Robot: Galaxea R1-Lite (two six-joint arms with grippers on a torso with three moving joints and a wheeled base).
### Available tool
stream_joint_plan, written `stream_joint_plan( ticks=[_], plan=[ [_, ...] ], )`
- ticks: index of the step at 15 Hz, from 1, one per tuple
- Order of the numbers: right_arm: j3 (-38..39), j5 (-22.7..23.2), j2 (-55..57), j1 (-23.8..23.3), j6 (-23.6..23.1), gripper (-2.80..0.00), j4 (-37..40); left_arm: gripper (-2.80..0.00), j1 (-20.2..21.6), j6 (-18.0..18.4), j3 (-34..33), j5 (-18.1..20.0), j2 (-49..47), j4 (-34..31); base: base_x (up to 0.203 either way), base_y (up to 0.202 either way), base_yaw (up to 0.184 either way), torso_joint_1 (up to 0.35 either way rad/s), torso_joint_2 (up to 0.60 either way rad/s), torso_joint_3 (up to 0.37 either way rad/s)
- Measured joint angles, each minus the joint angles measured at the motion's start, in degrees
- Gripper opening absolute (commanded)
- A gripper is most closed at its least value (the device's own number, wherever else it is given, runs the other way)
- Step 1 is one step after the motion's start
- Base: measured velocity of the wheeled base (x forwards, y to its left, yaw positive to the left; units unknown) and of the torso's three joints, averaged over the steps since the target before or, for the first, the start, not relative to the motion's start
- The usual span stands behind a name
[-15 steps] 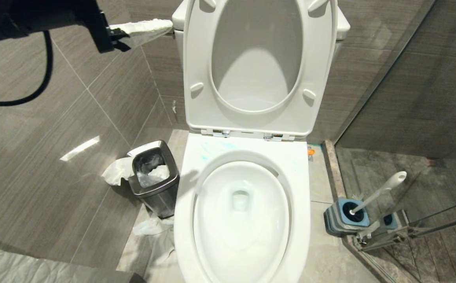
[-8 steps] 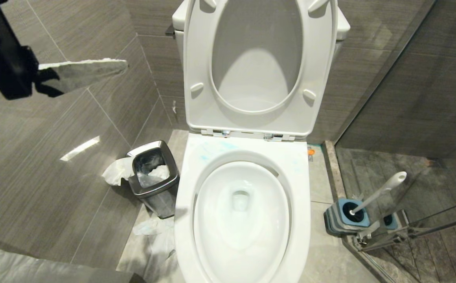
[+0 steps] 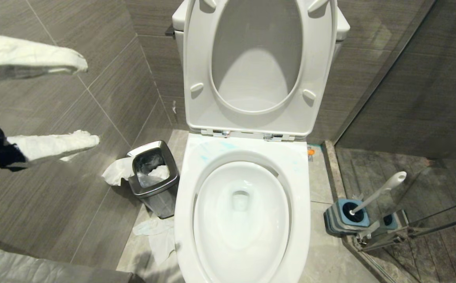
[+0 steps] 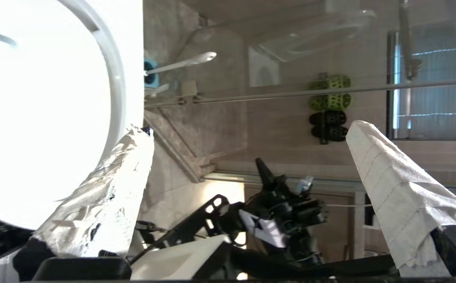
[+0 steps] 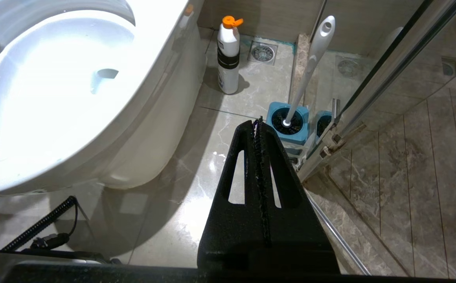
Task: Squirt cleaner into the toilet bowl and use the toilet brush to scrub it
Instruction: Pour in the cleaning agent
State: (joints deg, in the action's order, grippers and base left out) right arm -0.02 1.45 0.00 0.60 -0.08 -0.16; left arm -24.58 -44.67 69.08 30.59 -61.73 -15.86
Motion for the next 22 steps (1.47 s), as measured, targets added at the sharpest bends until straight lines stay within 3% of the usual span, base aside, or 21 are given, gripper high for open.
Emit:
stream_joint_plan(
  ticks=[3,6,9,15,22],
  plan=[
    [0.0,0.0,0.0,0.0,0.0,-2.8,0.0,0.0,0.0,2.6,-1.0,-0.4,0.8,-3.3,0.0,0.0,0.0,0.0,0.0,0.0],
    [0.0,0.0,0.0,0.0,0.0,-2.8,0.0,0.0,0.0,9.6,-2.3,-0.6,0.8,-4.0,0.0,0.0,0.0,0.0,0.0,0.0],
    [0.0,0.0,0.0,0.0,0.0,-2.8,0.0,0.0,0.0,17.0,-3.5,-3.4,0.2,-4.3,0.0,0.0,0.0,0.0,0.0,0.0],
    [0.0,0.0,0.0,0.0,0.0,-2.8,0.0,0.0,-0.1,20.2,-3.5,-7.2,-1.0,-3.7,0.0,0.0,0.0,0.0,0.0,0.0],
    [0.0,0.0,0.0,0.0,0.0,-2.8,0.0,0.0,0.1,20.2,-3.5,-12.8,-1.0,-3.2,0.0,0.0,0.0,0.0,0.0,0.0]
  ],
)
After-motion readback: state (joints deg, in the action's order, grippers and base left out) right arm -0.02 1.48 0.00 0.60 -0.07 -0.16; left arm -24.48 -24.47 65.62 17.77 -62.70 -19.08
